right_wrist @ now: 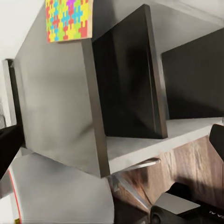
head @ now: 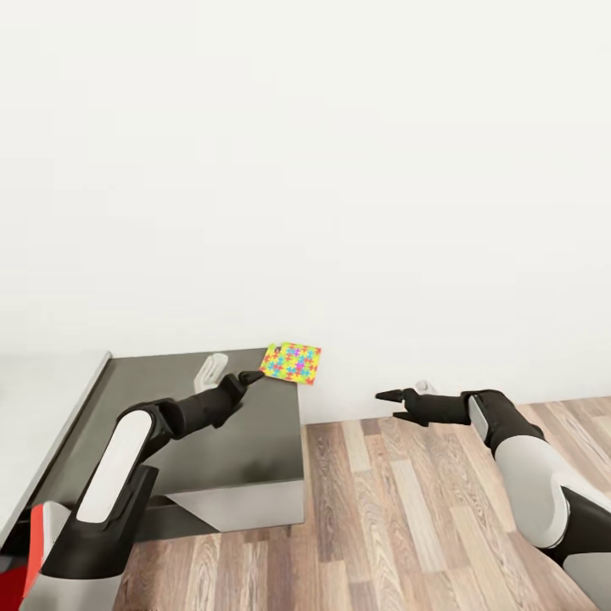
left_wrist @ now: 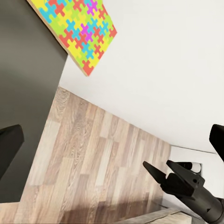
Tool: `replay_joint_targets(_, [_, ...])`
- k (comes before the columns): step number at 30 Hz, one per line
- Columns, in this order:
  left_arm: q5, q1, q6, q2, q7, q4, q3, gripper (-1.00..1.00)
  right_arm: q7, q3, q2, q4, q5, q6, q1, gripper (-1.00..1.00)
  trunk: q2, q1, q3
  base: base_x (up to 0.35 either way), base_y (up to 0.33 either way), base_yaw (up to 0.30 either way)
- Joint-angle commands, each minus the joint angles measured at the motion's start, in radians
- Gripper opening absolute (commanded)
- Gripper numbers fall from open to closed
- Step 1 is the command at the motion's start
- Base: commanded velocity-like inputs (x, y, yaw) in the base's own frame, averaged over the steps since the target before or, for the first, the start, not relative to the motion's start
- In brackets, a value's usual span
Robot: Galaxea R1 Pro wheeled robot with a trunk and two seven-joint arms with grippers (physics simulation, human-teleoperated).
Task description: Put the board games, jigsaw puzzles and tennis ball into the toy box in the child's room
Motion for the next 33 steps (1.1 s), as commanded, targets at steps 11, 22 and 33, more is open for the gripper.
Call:
replay_joint_targets(11, [0.011, -0.016, 0.004, 0.013, 0.03, -0.001, 0.016, 1.0, 0.026, -0.007, -0.001, 0.005, 0.011, 0.008, 0.0, 1.0, -0.002, 0.001, -0.002, 0.0, -0.089, 0.036])
replay_joint_targets(22, [0.031, -0.027, 0.017, 0.059, 0.035, -0.001, 0.044, 1.0, -0.051, -0.01, -0.009, 0.066, 0.009, 0.056, -0.042, 1.0, -0.002, 0.001, -0.002, 0.0, -0.011, 0.008])
replay_joint_targets(33, [0.15, -0.029, 0.024, 0.08, 0.036, -0.001, 0.102, 1.0, -0.138, -0.017, -0.03, 0.16, -0.006, 0.08, -0.1, 1.0, -0.009, 0.004, -0.005, 0.0, -0.002, 0.001])
